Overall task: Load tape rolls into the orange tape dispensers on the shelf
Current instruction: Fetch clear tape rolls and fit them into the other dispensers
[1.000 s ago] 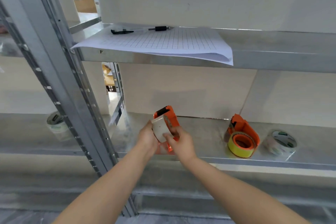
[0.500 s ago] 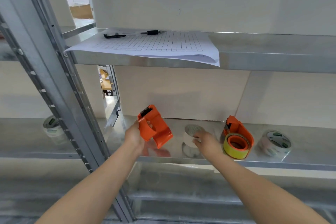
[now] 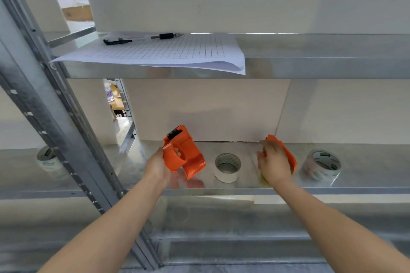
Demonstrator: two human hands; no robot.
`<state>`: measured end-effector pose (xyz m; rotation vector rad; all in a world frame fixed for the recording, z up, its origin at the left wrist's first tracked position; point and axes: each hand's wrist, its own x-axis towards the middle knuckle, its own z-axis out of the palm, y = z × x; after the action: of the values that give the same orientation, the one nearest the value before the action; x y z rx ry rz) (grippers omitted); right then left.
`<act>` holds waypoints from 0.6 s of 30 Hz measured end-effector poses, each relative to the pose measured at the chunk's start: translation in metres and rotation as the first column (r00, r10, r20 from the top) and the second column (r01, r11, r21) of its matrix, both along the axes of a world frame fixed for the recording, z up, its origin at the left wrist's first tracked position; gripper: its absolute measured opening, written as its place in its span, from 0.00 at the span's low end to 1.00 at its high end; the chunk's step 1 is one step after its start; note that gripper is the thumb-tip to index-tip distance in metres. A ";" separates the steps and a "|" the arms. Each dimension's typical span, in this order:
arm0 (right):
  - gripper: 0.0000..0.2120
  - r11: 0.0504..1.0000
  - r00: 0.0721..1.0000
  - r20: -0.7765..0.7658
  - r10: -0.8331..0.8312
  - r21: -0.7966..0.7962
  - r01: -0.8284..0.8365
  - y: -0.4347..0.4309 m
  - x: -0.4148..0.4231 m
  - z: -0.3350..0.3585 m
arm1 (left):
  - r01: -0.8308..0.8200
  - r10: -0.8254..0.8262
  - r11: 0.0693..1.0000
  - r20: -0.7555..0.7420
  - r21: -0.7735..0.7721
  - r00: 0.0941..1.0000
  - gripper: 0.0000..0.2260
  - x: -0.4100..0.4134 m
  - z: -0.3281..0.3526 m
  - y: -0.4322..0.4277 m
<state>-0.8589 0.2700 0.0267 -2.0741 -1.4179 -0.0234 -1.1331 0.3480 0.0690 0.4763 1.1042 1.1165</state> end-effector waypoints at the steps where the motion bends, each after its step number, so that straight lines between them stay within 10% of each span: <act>1: 0.13 0.999 0.999 0.001 -0.050 -0.015 0.050 -0.005 0.017 0.005 | 0.000 0.000 1.000 -0.004 0.000 1.000 0.16 0.002 0.000 -0.001; 18: 0.22 0.946 0.992 -0.038 -0.123 -0.305 0.106 -0.065 0.106 0.005 | 0.240 -0.229 0.961 -0.090 0.135 0.969 0.15 0.115 0.008 -0.028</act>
<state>-0.7533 0.2050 0.0318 -2.3844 -1.3319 0.2171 -1.0181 0.3202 0.0768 0.7485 1.0040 0.9791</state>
